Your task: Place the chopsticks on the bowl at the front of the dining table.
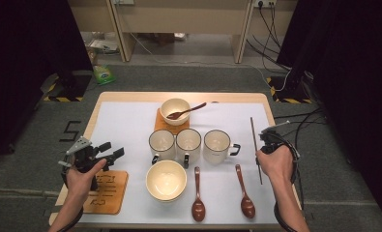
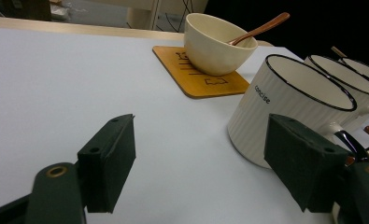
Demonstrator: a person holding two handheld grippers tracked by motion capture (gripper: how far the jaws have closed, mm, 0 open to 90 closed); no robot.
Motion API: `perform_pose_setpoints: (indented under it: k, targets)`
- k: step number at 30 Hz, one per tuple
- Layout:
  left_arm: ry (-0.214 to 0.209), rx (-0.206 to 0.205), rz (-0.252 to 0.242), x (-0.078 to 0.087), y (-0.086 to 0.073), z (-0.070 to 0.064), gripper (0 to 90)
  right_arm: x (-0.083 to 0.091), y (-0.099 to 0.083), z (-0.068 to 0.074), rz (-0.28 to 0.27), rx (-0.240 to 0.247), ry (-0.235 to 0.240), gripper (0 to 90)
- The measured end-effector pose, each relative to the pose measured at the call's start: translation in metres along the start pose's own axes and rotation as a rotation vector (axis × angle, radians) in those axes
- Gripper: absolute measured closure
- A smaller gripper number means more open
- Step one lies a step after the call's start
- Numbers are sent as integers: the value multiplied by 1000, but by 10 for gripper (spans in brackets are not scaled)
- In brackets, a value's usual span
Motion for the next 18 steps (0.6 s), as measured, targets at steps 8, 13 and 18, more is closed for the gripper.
perform_pose_setpoints:
  k: [8, 13, 18]
  targets:
    - [0, 0, -2, 0, 1, 0, 243, 4, 3, 2, -11, 13, -1, 863]
    - [1, 0, -2, 1, 0, 0, 243, 4, 5, 4, -12, 13, 0, 863]
    - [1, 0, -3, 0, 0, 0, 244, 4, 7, 6, -15, 14, 2, 863]
Point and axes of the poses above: each handheld gripper's, and its own axes: x roughly backward along the jaws, y roughly out of its top, z roughly to its left, the point moved 1 cm from there along -x, roughly forward along the jaws, and after that the axes turned 2 degrees about x, right-handed, at the moved point
